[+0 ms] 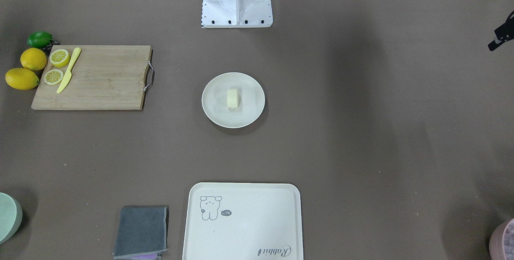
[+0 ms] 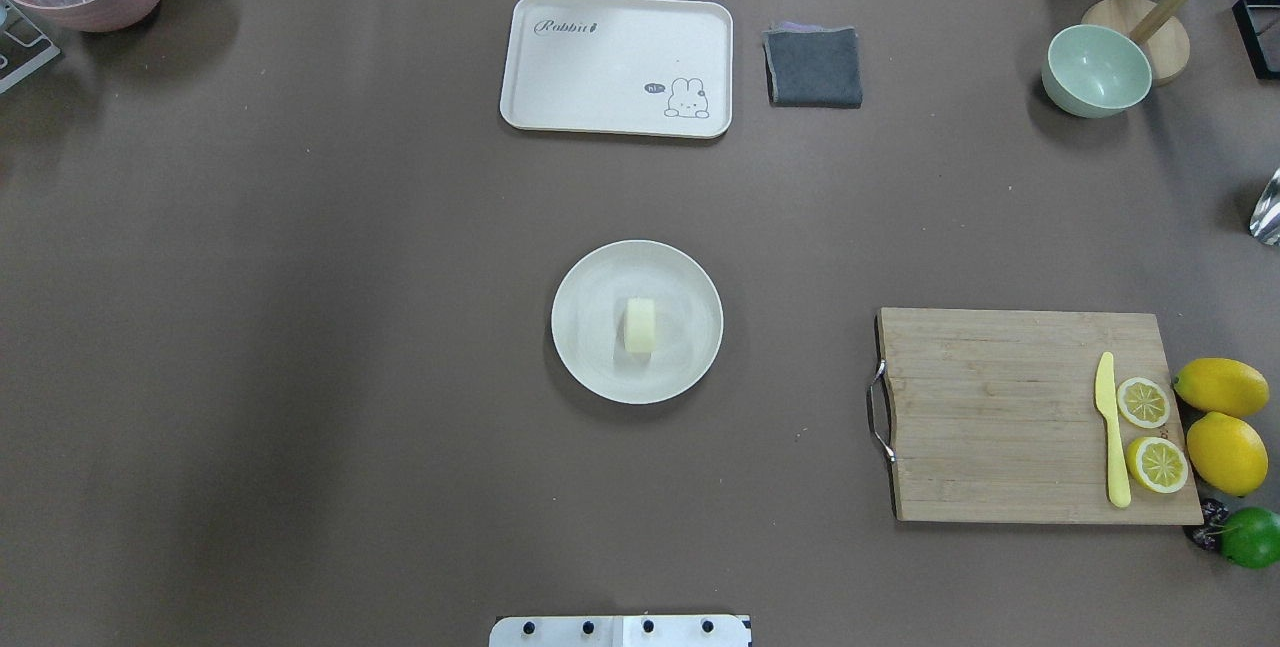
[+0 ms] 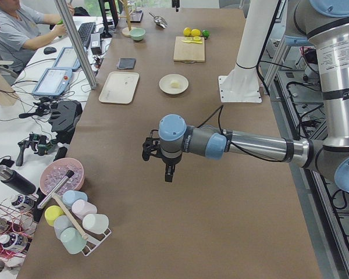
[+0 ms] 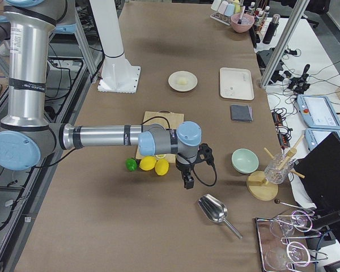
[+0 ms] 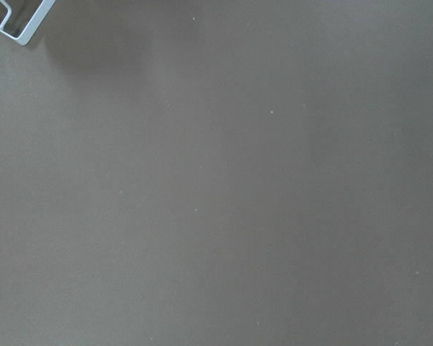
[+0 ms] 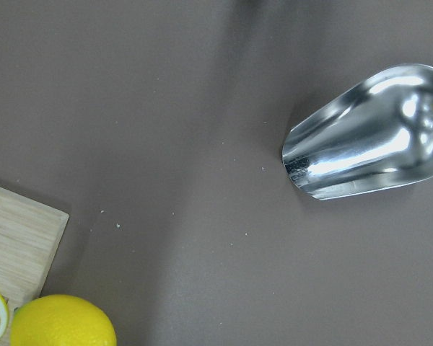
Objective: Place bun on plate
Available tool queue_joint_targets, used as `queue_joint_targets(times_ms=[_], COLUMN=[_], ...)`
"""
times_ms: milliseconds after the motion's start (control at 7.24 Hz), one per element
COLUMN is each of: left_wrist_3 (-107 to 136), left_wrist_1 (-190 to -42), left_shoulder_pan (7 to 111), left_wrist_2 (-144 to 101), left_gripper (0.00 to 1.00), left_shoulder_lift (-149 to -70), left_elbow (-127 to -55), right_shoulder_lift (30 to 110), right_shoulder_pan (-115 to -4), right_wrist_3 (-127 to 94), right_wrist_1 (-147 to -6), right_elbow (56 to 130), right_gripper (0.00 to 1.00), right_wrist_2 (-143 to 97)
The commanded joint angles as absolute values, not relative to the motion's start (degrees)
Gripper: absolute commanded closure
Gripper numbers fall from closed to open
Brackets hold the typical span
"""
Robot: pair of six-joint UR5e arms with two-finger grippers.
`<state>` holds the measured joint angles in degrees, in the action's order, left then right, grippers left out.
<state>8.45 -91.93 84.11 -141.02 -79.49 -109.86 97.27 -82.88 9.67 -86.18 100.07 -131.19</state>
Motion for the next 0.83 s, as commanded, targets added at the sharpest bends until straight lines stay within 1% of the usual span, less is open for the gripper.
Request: queue_joint_targets(times_ms=[0, 276, 415, 691], left_wrist_3=[5.8, -4.0, -4.7, -4.8], left_wrist_1=[-88.1, -88.2, -88.2, -88.3], left_shoulder_pan=[87.1, 88.5, 90.2, 90.3], left_wrist_2=[-139.9, -134.7, -135.0, -134.6], left_gripper=[0.02, 0.02, 0.02, 0.02], left_shoulder_lift=[-81.6, -81.0, -81.1, -81.2], left_elbow=[-107.9, -107.5, -107.3, -107.6], right_shoulder_lift=[97.2, 97.4, 97.8, 97.6], right_shoulder_pan=[-83.1, -83.1, -83.2, -83.1], right_wrist_3=[9.7, 9.6, 9.6, 9.4], right_wrist_1=[-86.4, -86.4, -86.4, -86.5], right_elbow=[100.5, 101.2, 101.6, 101.7], right_gripper=[0.0, 0.0, 0.0, 0.0], right_wrist_2=[-131.2, -131.0, -131.1, -131.1])
